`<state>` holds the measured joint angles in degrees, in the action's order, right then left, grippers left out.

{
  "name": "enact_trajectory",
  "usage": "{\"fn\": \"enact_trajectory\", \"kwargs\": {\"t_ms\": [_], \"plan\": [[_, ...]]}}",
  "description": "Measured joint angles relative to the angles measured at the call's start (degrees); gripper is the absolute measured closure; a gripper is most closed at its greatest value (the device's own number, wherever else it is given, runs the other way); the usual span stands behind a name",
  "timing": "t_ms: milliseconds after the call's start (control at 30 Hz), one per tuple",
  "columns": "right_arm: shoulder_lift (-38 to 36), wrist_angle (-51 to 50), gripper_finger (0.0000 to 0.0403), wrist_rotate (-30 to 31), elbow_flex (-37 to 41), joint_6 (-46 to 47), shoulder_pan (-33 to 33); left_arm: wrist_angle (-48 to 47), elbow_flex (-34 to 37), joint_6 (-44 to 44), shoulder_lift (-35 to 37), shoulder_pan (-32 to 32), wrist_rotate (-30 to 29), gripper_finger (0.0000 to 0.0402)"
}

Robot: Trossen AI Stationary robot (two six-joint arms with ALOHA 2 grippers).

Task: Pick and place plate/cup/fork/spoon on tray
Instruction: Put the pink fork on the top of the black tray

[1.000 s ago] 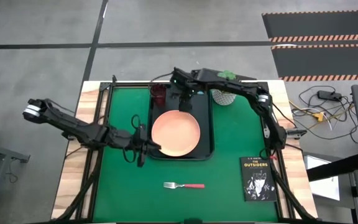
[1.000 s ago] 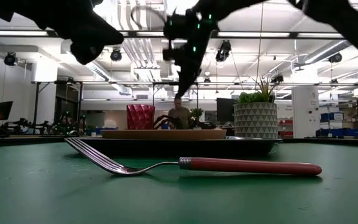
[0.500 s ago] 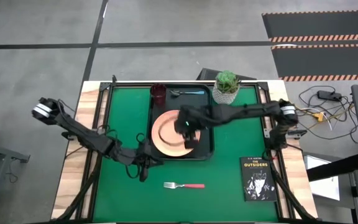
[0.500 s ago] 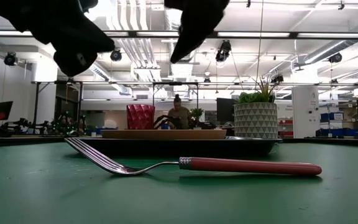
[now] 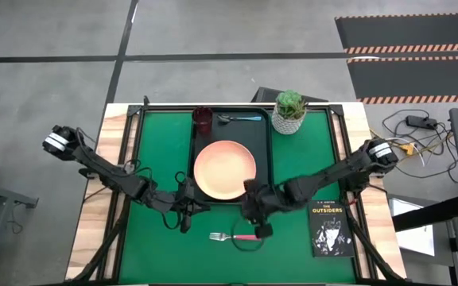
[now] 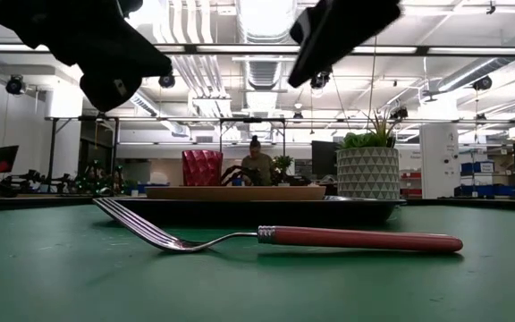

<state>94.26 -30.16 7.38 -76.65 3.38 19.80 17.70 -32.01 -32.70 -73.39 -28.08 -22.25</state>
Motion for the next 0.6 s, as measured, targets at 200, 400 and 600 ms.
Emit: {"fn": "enact_trajectory", "kwargs": {"t_ms": [200, 400, 600], "plan": [[2.1, 3.9, 0.0273, 1.8, 2.1, 3.4, 4.9, -0.1, 0.0, 0.0, 0.2, 0.0, -0.2, 0.04], [4.2, 7.0, 0.0273, 3.4, 2.1, 4.6, 6.9, -0.2, 0.0, 0.3, 0.2, 0.0, -0.6, 0.04], [8.3, 13.2, 0.0273, 5.7, 2.1, 5.1, 8.4, -0.2, 0.0, 2.0, 0.2, 0.1, -0.6, 0.04]]}}
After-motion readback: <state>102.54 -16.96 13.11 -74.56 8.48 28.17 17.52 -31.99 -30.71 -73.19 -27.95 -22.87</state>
